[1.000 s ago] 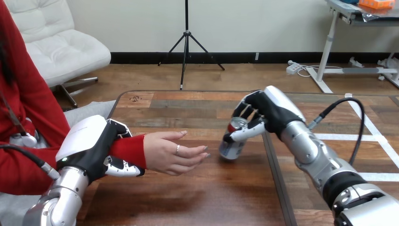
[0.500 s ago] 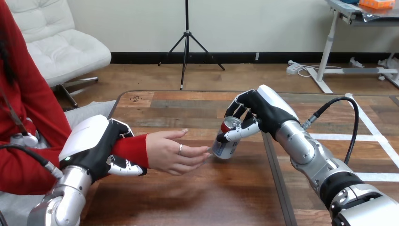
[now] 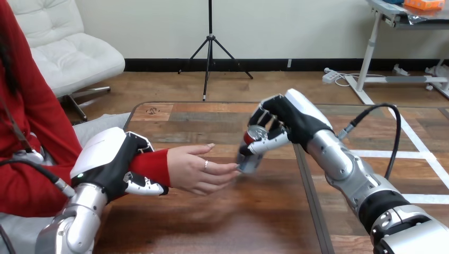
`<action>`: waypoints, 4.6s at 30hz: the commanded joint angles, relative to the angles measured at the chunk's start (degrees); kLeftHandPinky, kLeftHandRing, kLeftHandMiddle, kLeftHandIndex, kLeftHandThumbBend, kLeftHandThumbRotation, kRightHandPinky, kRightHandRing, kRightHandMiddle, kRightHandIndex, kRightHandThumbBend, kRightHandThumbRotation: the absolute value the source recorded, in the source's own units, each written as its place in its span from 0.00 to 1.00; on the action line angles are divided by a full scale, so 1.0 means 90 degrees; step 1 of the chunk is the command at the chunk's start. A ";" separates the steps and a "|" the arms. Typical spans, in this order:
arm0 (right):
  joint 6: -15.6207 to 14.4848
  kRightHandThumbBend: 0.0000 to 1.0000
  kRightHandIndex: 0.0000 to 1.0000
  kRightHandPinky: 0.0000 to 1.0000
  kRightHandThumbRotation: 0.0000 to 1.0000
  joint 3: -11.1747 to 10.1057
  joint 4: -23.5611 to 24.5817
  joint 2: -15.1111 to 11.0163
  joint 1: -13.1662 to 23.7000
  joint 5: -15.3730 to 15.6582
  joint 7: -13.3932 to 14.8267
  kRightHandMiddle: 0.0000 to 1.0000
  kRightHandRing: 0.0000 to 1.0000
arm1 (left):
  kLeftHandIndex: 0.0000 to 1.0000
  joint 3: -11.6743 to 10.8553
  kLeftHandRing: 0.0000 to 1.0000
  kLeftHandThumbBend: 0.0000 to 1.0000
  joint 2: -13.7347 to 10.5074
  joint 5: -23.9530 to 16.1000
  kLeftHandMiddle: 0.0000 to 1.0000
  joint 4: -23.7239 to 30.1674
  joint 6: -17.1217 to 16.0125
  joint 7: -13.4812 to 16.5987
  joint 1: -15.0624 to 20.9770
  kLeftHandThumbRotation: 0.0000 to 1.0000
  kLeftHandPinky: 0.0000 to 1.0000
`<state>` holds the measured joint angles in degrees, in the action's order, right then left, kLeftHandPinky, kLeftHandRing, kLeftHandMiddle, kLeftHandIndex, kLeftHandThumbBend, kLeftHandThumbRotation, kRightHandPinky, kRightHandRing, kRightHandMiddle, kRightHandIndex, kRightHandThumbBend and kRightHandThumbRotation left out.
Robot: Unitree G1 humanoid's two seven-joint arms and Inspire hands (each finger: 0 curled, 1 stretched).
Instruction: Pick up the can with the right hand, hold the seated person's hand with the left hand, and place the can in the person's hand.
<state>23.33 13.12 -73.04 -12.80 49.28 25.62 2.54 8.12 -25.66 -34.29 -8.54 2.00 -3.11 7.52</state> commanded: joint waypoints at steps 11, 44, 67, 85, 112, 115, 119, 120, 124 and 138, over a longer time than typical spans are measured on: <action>0.0831 0.73 0.43 0.31 0.00 -0.0146 0.1612 -0.0035 0.1121 -0.0257 -0.0135 0.41 0.35 | 0.36 0.0119 0.28 0.67 0.0620 0.0295 0.36 0.0236 -0.0390 0.0117 0.1906 0.00 0.22; 0.0831 0.75 0.43 0.32 0.00 -0.0197 0.2521 0.0069 0.0808 -0.0387 -0.0490 0.41 0.36 | 0.36 0.0139 0.28 0.64 0.0835 0.0227 0.36 -0.0190 -0.0794 0.0500 0.2192 0.00 0.22; 0.0781 0.72 0.42 0.30 0.00 -0.0106 0.2540 0.0096 0.0620 -0.0309 -0.0608 0.39 0.33 | 0.36 0.0012 0.28 0.62 0.0814 0.0159 0.35 0.0157 -0.0863 0.0812 0.2176 0.00 0.22; 0.0816 0.71 0.43 0.29 0.00 -0.0007 0.2292 0.0098 0.0491 -0.0229 -0.0706 0.39 0.33 | 0.35 -0.0181 0.27 0.60 0.0781 0.0301 0.35 0.0678 -0.0833 0.0867 0.2007 0.00 0.21; 0.0808 0.73 0.43 0.30 0.00 0.0037 0.2088 0.0167 0.0370 -0.0213 -0.0730 0.39 0.33 | 0.35 -0.0256 0.26 0.62 0.0701 0.0325 0.34 0.1098 -0.0932 0.0893 0.1808 0.00 0.20; 0.0790 0.73 0.43 0.30 0.00 0.0036 0.2089 0.0168 0.0362 -0.0212 -0.0735 0.39 0.33 | 0.35 -0.0263 0.26 0.63 0.0706 0.0364 0.34 0.1106 -0.0948 0.0874 0.1797 0.00 0.20; 0.0779 0.74 0.43 0.30 0.00 0.0019 0.2100 0.0166 0.0352 -0.0243 -0.0780 0.39 0.33 | 0.35 -0.0262 0.26 0.63 0.0697 0.0391 0.34 0.1080 -0.1017 0.0881 0.1790 0.00 0.21; 0.0772 0.74 0.44 0.31 0.00 0.0014 0.2107 0.0165 0.0348 -0.0252 -0.0791 0.39 0.33 | 0.35 -0.0260 0.26 0.63 0.0695 0.0387 0.34 0.1077 -0.1022 0.0885 0.1789 0.00 0.21; 0.0766 0.74 0.44 0.31 0.00 -0.0003 0.2123 0.0164 0.0335 -0.0280 -0.0823 0.39 0.33 | 0.35 -0.0256 0.27 0.63 0.0695 0.0386 0.34 0.1080 -0.1017 0.0880 0.1781 0.00 0.21; 0.0659 0.76 0.45 0.32 0.00 -0.0037 0.2209 0.0153 0.0282 -0.0362 -0.0936 0.41 0.35 | 0.35 -0.0238 0.27 0.66 0.0713 0.0390 0.34 0.1079 -0.0976 0.0847 0.1742 0.00 0.21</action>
<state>27.83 13.12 -58.39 -12.89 49.26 24.69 -4.94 8.24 -21.68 -34.23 -13.85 0.87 0.06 12.06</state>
